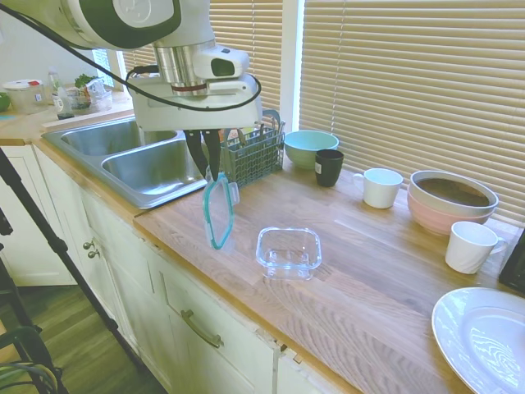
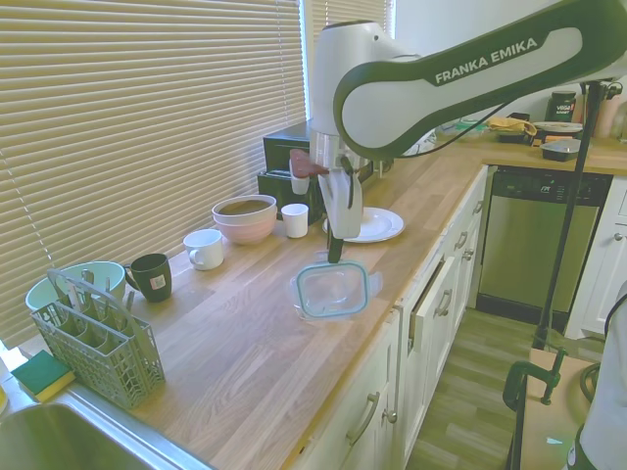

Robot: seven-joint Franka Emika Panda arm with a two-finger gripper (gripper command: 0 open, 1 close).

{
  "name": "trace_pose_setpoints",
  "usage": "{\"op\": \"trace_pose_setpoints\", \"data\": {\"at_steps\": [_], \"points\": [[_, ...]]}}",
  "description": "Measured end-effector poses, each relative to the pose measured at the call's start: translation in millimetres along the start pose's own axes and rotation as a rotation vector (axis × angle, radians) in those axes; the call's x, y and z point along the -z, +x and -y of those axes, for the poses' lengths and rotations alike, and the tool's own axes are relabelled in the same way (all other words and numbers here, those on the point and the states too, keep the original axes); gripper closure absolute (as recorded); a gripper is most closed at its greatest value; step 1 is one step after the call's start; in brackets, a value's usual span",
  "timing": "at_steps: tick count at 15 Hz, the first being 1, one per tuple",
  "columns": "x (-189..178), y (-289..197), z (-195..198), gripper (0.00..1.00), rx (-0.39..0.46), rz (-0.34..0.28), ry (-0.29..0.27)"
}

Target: Cover the lid of the food container

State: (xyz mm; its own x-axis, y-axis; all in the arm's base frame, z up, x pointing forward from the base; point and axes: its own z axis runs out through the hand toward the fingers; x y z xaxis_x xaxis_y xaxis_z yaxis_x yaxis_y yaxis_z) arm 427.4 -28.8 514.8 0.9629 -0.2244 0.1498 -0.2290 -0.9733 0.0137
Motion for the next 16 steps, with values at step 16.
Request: {"op": "trace_pose_setpoints", "data": {"at_steps": [16], "points": [[-2.0,27.8,-66.0,1.00,-0.055,-0.002,0.024]]}}
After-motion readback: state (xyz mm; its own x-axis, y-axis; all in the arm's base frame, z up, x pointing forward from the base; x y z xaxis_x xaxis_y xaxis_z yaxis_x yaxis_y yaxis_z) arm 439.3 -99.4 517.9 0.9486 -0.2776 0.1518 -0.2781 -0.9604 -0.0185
